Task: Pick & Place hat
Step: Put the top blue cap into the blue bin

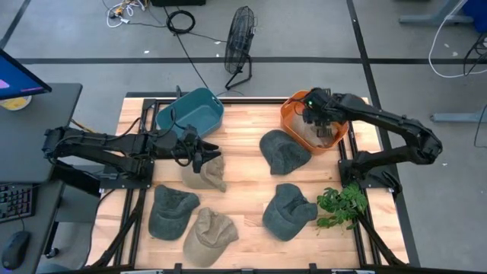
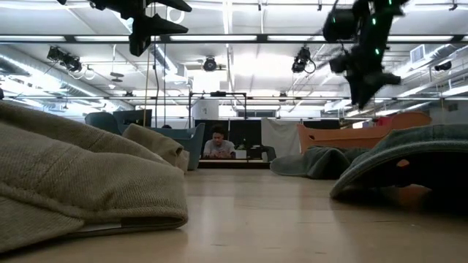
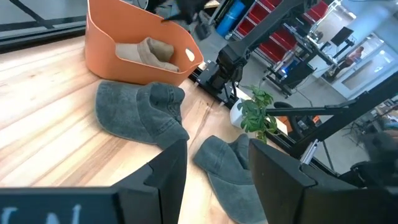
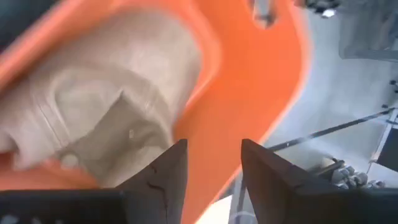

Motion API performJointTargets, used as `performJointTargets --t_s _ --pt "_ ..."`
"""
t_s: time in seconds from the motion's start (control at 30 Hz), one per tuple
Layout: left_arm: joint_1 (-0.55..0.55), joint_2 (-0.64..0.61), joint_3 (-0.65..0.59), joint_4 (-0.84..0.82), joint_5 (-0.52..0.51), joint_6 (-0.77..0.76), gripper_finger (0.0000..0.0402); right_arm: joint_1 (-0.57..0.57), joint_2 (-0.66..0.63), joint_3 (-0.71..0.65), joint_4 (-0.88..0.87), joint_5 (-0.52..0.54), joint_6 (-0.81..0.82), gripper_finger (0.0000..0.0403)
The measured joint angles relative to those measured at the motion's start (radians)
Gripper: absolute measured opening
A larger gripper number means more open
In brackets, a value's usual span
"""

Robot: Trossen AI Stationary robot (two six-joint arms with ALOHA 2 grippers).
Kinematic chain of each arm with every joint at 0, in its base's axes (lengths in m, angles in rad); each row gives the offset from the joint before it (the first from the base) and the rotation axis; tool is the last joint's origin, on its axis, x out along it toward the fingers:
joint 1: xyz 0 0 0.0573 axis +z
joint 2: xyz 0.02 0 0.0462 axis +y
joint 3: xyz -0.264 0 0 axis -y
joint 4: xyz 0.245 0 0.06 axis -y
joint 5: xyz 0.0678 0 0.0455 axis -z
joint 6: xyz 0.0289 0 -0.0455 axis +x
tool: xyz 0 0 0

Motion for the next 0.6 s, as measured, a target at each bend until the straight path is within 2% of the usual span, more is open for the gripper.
performJointTargets --t_s 0.07,0.2,0.33,0.43,0.6 --pt "0.000 0.000 0.000 0.000 0.000 -0.014 0.0177 0.027 0.000 0.074 -0.049 -0.048 0.058 0.0151" --pt "0.000 0.000 0.000 0.000 0.000 -0.020 0.0177 0.073 0.000 0.189 -0.101 -0.258 0.185 0.0151" --pt "0.000 0.000 0.000 0.000 0.000 -0.020 0.0177 0.126 -0.001 0.239 -0.096 -0.428 0.288 0.0151" --pt "0.000 0.000 0.000 0.000 0.000 -0.020 0.0177 0.193 0.000 0.238 -0.094 -0.484 0.340 0.0151" --pt "0.000 0.000 0.000 0.000 0.000 -0.019 0.0177 0.310 0.000 0.167 -0.045 -0.477 0.420 0.0151"
